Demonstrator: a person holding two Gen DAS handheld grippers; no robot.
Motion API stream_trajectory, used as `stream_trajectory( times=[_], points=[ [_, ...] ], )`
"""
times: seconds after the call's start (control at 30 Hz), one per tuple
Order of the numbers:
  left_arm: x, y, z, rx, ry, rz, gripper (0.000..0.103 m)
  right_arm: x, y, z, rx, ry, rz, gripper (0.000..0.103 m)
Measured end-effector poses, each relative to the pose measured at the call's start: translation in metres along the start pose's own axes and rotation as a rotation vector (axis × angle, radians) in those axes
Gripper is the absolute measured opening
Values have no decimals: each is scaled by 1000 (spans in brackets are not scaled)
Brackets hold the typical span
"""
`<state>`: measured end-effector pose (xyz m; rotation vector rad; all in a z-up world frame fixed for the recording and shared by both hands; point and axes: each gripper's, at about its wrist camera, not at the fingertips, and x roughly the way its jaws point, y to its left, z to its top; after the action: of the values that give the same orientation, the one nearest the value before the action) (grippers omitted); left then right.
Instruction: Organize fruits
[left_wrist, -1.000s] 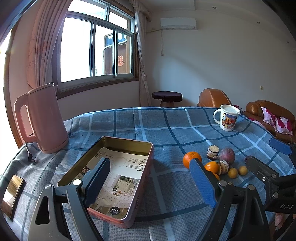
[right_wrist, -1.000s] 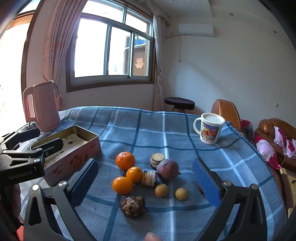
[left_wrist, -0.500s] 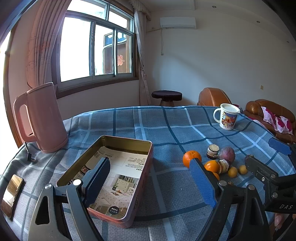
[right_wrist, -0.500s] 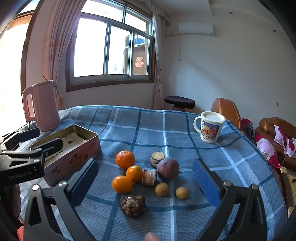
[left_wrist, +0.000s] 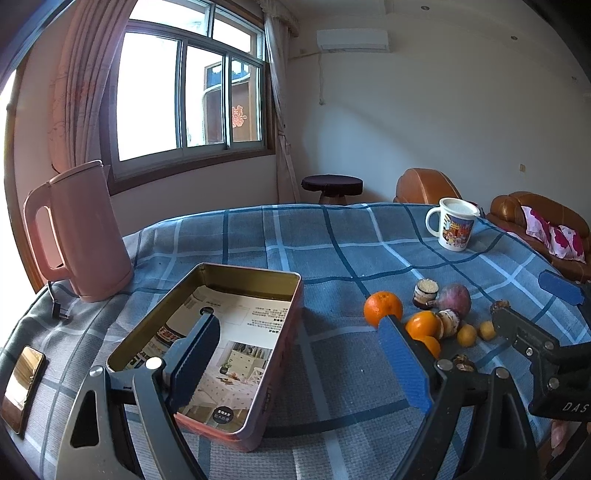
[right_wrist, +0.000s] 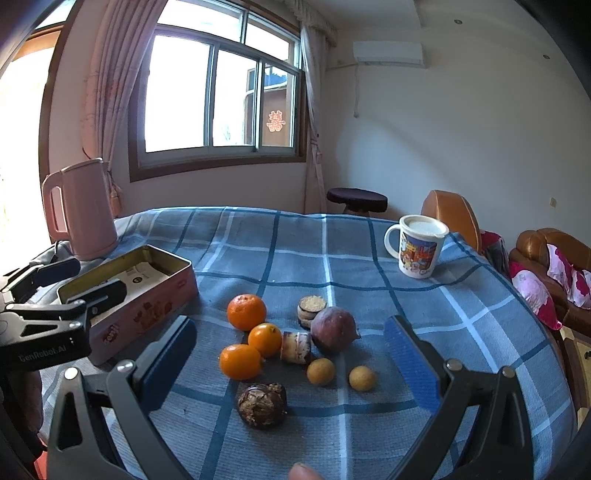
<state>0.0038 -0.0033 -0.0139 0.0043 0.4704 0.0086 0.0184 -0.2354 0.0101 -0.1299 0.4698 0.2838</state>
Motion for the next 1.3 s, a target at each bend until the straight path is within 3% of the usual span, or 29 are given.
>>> stream_trajectory(
  times=[0.43, 0.77, 0.93, 1.23, 1.27, 1.3],
  points=[
    [10, -10, -6, 21, 25, -6, 89, 5, -14, -10, 18, 28, -17, 103],
    [28, -34, -23, 70, 89, -65, 89, 14, -41, -45, 53, 99, -66, 102],
    [34, -46, -27, 89, 121, -115, 89, 19, -44, -52, 70, 133, -25, 90],
    [39, -29, -23, 48, 122, -68, 89, 38, -2, -51, -24, 198, 78, 85],
    [39, -27, -22, 40, 123, -72, 89, 42, 3, -51, -38, 213, 82, 84],
    [40, -25, -22, 36, 125, -78, 89, 47, 8, -52, -54, 237, 77, 76]
  ],
)
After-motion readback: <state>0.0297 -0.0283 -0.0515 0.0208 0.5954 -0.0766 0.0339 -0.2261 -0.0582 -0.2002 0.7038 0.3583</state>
